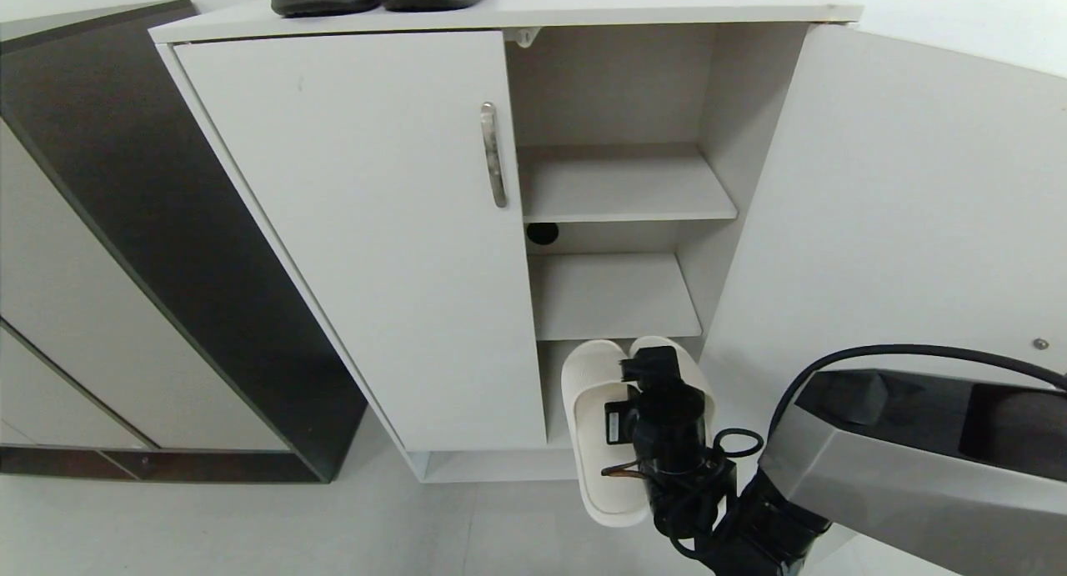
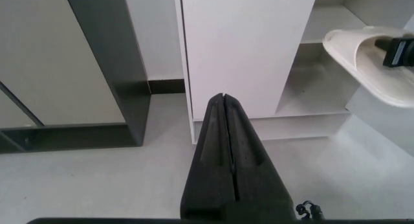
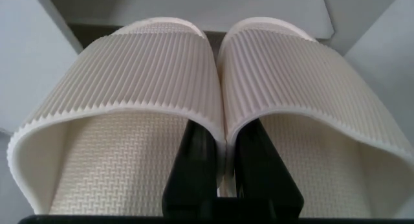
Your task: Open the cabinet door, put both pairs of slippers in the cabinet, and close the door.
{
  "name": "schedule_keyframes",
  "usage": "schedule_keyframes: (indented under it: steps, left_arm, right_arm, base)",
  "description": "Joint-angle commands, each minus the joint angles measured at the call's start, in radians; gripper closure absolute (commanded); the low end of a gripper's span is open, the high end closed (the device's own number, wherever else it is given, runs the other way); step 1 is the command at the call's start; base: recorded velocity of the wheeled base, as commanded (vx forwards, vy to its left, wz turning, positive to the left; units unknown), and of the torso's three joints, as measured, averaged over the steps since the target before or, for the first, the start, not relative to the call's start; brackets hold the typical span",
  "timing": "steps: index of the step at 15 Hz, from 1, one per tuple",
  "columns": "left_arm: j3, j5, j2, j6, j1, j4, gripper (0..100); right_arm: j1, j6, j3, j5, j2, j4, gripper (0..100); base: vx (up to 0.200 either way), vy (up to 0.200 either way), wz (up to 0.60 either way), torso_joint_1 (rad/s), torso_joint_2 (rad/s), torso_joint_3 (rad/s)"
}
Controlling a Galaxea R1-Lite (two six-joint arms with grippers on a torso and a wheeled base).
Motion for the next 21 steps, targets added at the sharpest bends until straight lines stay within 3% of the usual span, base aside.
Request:
schedule_keyframes:
  steps: [1, 9, 14, 21]
  left_arm:
    - [0.0, 0.001, 0.002, 0.0, 0.0, 0.0, 100]
    - [0.0, -0.001, 0.002, 0.004, 0.0, 0.0, 100]
    - [0.0, -0.001, 0.002, 0.006, 0.0, 0.0, 100]
    - [0.0, -0.001, 0.002, 0.004, 0.0, 0.0, 100]
  right_arm:
    - [-0.009, -0.001, -0.006, 0.0, 0.015, 0.0, 100]
    - [-0.012, -0.004, -0.008, -0.006, 0.015, 0.0, 100]
    - [-0.035, -0.004, -0.048, -0.002, 0.024, 0.007, 100]
    - [-0.106, -0.077, -0.361, 0.026, 0.156, 0.095, 100]
  base:
    - [0.2, 0.0, 0.0, 0.007, 0.0, 0.002]
    - [0.2, 0.0, 0.0, 0.003, 0.0, 0.001]
    - [0.0, 0.0, 0.0, 0.0, 0.0, 0.0]
    - [0.0, 0.0, 0.0, 0.0, 0.0, 0.0]
